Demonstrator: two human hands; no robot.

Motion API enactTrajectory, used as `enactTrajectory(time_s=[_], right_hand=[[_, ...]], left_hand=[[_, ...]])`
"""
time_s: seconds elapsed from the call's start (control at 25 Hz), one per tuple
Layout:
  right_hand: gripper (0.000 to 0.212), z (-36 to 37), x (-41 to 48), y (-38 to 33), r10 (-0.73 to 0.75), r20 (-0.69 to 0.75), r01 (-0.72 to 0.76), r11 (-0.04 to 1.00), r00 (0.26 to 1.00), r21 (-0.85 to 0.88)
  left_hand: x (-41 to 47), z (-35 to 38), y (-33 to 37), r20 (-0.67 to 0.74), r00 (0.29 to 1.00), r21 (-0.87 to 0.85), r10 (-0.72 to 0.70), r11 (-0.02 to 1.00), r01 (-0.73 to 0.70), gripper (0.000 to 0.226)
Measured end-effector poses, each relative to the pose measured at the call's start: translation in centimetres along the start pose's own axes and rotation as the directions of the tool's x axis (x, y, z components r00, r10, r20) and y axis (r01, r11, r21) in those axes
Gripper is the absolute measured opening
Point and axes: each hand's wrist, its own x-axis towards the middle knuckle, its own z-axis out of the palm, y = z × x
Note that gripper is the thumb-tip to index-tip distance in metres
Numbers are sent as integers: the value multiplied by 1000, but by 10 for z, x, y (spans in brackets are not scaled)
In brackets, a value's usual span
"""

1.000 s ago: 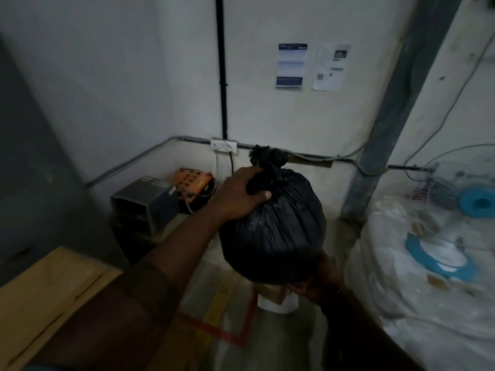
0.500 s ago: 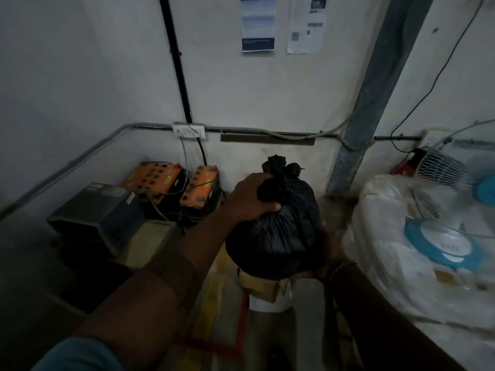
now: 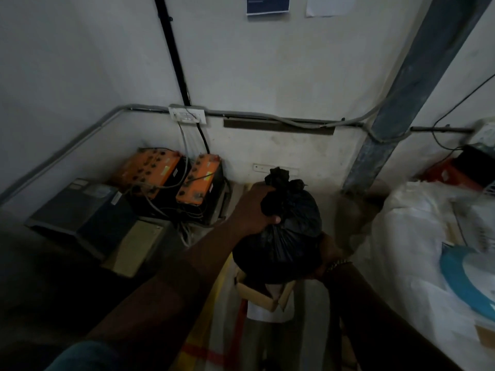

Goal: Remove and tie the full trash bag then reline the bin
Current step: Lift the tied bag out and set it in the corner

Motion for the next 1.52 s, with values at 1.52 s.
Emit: enactTrajectory(time_s=[1.52], right_hand=[[51,274,60,118,225,329,132,608,917,-783]], left_hand=[[-174,-100,-129,-568,679,-179,-466,875,450,79]])
